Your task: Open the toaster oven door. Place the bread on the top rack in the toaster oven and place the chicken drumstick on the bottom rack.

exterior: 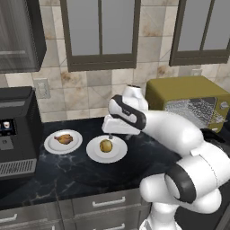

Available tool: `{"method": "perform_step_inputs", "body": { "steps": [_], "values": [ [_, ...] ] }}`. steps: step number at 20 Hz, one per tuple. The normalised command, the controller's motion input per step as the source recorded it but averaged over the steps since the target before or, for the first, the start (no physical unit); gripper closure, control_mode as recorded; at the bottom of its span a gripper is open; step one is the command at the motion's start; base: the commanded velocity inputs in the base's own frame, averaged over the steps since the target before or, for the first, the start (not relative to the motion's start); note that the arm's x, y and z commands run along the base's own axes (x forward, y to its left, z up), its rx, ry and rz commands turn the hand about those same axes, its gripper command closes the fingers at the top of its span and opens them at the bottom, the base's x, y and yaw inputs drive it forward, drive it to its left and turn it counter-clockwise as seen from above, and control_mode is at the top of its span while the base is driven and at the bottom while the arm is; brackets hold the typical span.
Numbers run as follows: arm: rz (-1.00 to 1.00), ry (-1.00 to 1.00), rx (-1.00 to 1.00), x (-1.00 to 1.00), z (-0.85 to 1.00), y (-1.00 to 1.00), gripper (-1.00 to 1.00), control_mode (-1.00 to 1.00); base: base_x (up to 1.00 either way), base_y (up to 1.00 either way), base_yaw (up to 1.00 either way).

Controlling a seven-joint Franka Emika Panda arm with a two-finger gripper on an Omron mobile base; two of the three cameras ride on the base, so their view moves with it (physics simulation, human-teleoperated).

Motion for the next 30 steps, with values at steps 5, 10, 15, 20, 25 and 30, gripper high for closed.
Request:
{"method": "perform_step_inputs", "body": {
  "steps": [5, 10, 15, 20, 25, 30],
  "values": [
    [-0.01, 0.01, 0.0, 0.32, -0.49, 0.0, -1.0, -1.0, 0.0, 0.0, 0.0],
    [-0.01, 0.02, 0.01, 0.21, -0.46, 0.01, -1.0, -1.0, 0.0, 0.0, 0.0],
    [0.0, 0.0, 0.02, 0.12, -0.25, 0.05, -1.0, -1.0, 0.0, 0.0, 0.0],
    [-0.01, 0.0, 0.02, 0.32, -0.17, 0.09, -1.0, -1.0, 0.0, 0.0, 0.0],
    [0.0, 0.0, 0.06, 0.28, -0.26, 0.01, -1.0, -1.0, 0.0, 0.0, 0.0],
    [0.0, 0.0, 0.09, 0.25, -0.23, 0.05, -1.0, -1.0, 0.0, 0.0, 0.0]
  ]
}}
